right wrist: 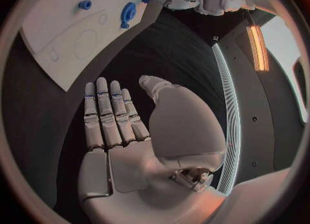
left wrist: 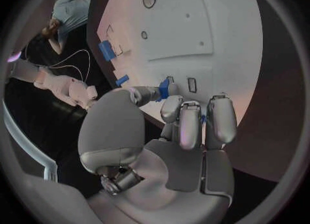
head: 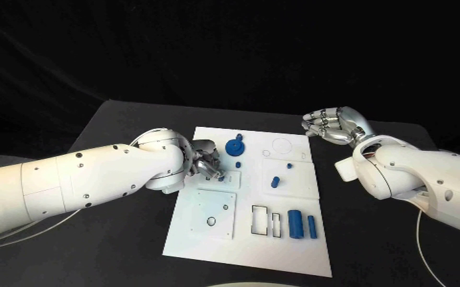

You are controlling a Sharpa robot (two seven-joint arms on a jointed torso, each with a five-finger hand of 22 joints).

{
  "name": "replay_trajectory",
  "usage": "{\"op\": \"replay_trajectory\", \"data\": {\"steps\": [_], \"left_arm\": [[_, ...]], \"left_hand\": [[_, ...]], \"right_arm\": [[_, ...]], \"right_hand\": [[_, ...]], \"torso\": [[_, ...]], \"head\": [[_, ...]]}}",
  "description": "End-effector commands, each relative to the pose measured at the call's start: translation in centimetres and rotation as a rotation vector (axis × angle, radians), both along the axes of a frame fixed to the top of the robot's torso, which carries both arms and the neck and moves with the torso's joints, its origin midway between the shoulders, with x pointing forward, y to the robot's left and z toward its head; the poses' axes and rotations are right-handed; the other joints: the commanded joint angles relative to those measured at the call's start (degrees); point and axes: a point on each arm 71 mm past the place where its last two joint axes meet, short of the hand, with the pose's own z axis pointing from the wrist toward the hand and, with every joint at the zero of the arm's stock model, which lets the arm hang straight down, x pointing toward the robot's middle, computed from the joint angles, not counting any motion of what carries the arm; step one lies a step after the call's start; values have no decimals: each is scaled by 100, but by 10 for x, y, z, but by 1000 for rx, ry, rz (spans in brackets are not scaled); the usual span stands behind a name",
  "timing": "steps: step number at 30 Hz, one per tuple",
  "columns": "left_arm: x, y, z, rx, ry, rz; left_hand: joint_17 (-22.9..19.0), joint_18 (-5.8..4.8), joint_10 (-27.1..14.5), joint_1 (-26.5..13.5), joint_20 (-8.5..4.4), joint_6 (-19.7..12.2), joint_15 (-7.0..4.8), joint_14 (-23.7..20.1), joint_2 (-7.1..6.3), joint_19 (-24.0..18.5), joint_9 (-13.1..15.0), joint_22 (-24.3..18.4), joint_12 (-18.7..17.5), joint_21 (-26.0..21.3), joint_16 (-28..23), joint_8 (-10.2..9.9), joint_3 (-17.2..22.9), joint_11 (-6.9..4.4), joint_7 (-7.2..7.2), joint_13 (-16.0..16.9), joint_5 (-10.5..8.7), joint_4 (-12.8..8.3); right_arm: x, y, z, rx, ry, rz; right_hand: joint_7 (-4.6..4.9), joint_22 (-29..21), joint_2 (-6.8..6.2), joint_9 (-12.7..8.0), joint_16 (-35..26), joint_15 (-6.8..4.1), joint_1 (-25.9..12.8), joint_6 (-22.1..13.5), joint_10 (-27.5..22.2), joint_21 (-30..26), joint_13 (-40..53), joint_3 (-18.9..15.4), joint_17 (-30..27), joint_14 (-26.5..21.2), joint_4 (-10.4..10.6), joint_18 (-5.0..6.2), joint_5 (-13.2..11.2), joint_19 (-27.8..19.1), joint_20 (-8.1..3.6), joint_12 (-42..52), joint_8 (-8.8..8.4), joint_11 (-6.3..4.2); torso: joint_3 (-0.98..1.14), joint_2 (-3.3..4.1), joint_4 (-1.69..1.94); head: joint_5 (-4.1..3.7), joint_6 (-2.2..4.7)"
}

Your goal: Assemble the parts on the task board

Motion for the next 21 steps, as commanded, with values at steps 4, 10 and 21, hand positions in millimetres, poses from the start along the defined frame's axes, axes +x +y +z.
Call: {"op": "replay_trajectory", "data": {"steps": [4, 10, 21], "left_arm": [[-1, -1, 1, -12, -16, -3], [-1, -1, 0, 8, -9, -19], [0, -3, -3, 46, -14, -45]], "left_hand": [[535, -63, 46, -66, -6, 71, -52, 333, -4, 58, 2, 10, 26, 36, 33, 35, 1249, -5, -61, -4, 22, -1229], [533, -65, 42, -71, -7, 74, -53, 333, 1, 63, -3, 17, 18, 39, 32, 36, 1260, -6, -63, -19, 21, -1233], [534, -63, 33, -74, -7, 75, -53, 333, 3, 59, -7, 12, 4, 38, 33, 37, 1265, -6, -63, -40, 20, -1235]], "right_arm": [[0, 1, 0, -4, -4, 13], [0, 1, 0, -5, -2, 13], [0, 1, 0, -4, 1, 16]], "right_hand": [[334, -13, 15, -8, -34, 4, -67, 37, -4, -30, -12, -30, -11, 26, 25, 66, 42, 24, -7, 32, -23, 38], [334, -18, 20, -10, -37, 4, -74, 39, -3, -30, -15, -31, -13, 28, 30, 66, 54, 24, -7, 35, -22, 38], [334, -18, 20, -10, -37, 4, -74, 39, -3, -30, -15, -31, -13, 28, 30, 66, 54, 24, -7, 35, -22, 38]], "torso": [[-1, 0, 1], [1, -1, -1], [-1, 2, -5]], "head": [[-1, -16], [5, -27], [28, -45]]}}
